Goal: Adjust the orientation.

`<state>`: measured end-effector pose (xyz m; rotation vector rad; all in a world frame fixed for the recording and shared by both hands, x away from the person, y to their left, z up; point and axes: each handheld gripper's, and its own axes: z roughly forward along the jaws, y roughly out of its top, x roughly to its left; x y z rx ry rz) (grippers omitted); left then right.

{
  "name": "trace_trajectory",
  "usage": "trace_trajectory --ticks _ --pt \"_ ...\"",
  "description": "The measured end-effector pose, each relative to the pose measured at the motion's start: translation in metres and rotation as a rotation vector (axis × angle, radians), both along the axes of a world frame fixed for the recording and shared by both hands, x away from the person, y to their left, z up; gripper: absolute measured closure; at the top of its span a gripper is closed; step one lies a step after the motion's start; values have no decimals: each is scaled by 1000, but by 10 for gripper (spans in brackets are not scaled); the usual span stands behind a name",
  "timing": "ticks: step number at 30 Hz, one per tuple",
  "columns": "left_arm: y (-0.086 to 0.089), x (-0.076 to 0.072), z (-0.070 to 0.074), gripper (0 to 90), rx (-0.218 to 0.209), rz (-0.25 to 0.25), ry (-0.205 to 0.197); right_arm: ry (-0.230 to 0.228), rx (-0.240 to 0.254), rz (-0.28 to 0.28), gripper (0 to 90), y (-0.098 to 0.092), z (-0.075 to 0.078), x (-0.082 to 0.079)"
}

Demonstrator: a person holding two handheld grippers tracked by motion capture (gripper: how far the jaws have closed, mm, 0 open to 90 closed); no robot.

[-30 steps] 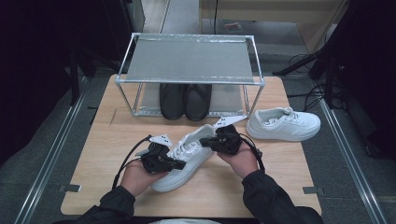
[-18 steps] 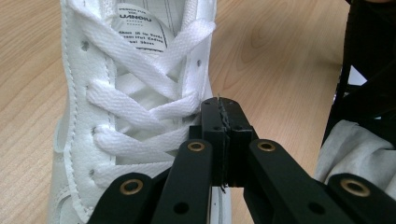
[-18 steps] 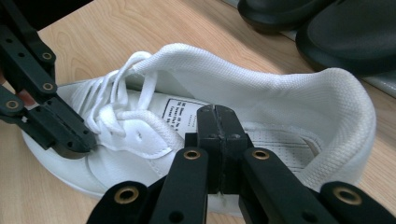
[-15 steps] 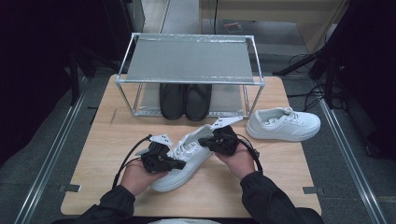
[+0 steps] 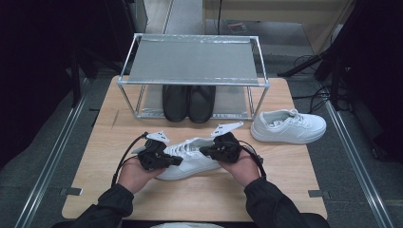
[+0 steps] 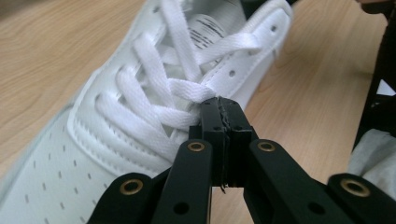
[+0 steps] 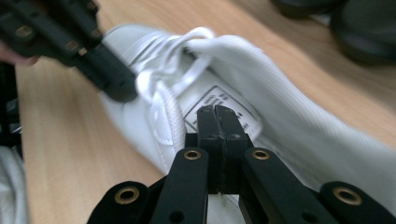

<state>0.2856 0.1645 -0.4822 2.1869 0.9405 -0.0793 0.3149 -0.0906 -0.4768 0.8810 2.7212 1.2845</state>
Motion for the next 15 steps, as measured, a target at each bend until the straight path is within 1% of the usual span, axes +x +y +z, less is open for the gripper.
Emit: trace_trajectory --ticks 3,5,6,7,10,11,13,15 --pt "2 2 1 899 15 -3 -7 2 -4 12 900 3 0 -6" --pt "2 3 1 899 16 2 -9 3 -11 19 900 4 1 -11" --pt "2 4 1 899 18 0 -8 -7 -16 17 900 5 2 -13" --pt "3 5 1 899 16 -1 -8 -8 -23 16 900 5 2 -15" --pt "4 7 2 899 22 0 -10 7 -35 6 900 6 4 -19" --pt "6 8 3 899 29 6 -17 11 -37 7 900 5 5 -20" --pt "9 11 3 899 16 24 -10 16 -36 13 900 3 6 -21" --pt "11 14 2 899 -2 25 7 23 -31 23 900 2 6 -23"
